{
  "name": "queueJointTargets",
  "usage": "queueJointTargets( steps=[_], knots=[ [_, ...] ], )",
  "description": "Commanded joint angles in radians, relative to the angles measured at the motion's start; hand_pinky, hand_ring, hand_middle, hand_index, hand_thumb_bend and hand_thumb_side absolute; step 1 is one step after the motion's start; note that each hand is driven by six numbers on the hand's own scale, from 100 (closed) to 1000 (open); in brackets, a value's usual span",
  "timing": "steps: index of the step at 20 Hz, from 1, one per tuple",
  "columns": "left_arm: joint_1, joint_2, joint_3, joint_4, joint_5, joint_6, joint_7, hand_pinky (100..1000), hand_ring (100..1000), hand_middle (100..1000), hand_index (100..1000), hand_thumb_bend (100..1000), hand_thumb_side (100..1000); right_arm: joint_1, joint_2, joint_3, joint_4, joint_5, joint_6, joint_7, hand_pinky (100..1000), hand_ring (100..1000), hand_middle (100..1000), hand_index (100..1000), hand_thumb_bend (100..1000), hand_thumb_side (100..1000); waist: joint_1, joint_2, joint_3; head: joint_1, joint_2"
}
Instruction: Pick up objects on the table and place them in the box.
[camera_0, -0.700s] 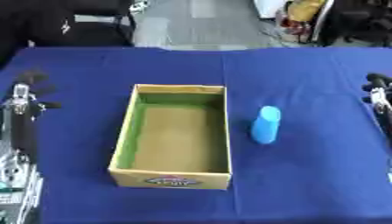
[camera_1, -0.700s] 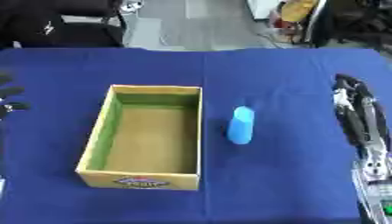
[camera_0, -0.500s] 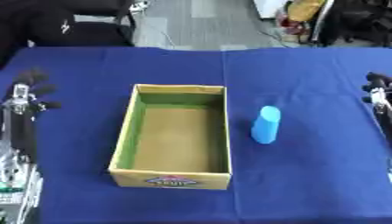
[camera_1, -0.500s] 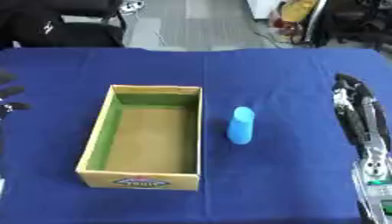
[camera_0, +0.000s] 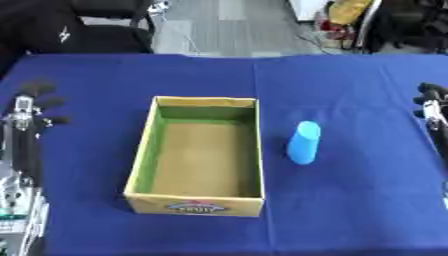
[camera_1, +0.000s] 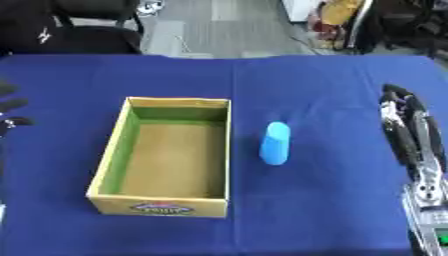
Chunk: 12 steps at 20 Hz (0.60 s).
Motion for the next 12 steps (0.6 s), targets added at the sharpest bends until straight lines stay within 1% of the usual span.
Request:
queueJointTargets(
  steps=[1, 3, 12],
  knots=[
    [-0.011, 0.013, -0.003, -0.017, 0.002, -0.002, -0.005, 554, 703, 788, 885, 528, 1000, -0.017, -0.019, -0.005, -0.016, 0.005, -0.001, 0.004, 756, 808, 827, 859, 100, 807, -0.001, -0.007, 0.000, -0.039, -0.004],
    [-0.011, 0.013, -0.003, -0.017, 0.002, -0.002, -0.006, 554, 703, 788, 885, 528, 1000, -0.017, -0.018, -0.005, -0.016, 0.005, 0.000, 0.005, 756, 808, 827, 859, 100, 806, -0.002, -0.007, -0.001, -0.047, -0.004],
    [-0.011, 0.013, -0.003, -0.018, 0.003, -0.002, -0.008, 555, 716, 792, 885, 525, 1000, -0.023, -0.026, -0.001, -0.017, 0.009, 0.000, 0.009, 756, 809, 829, 860, 100, 806, -0.002, -0.006, 0.000, -0.041, -0.004]
  ],
)
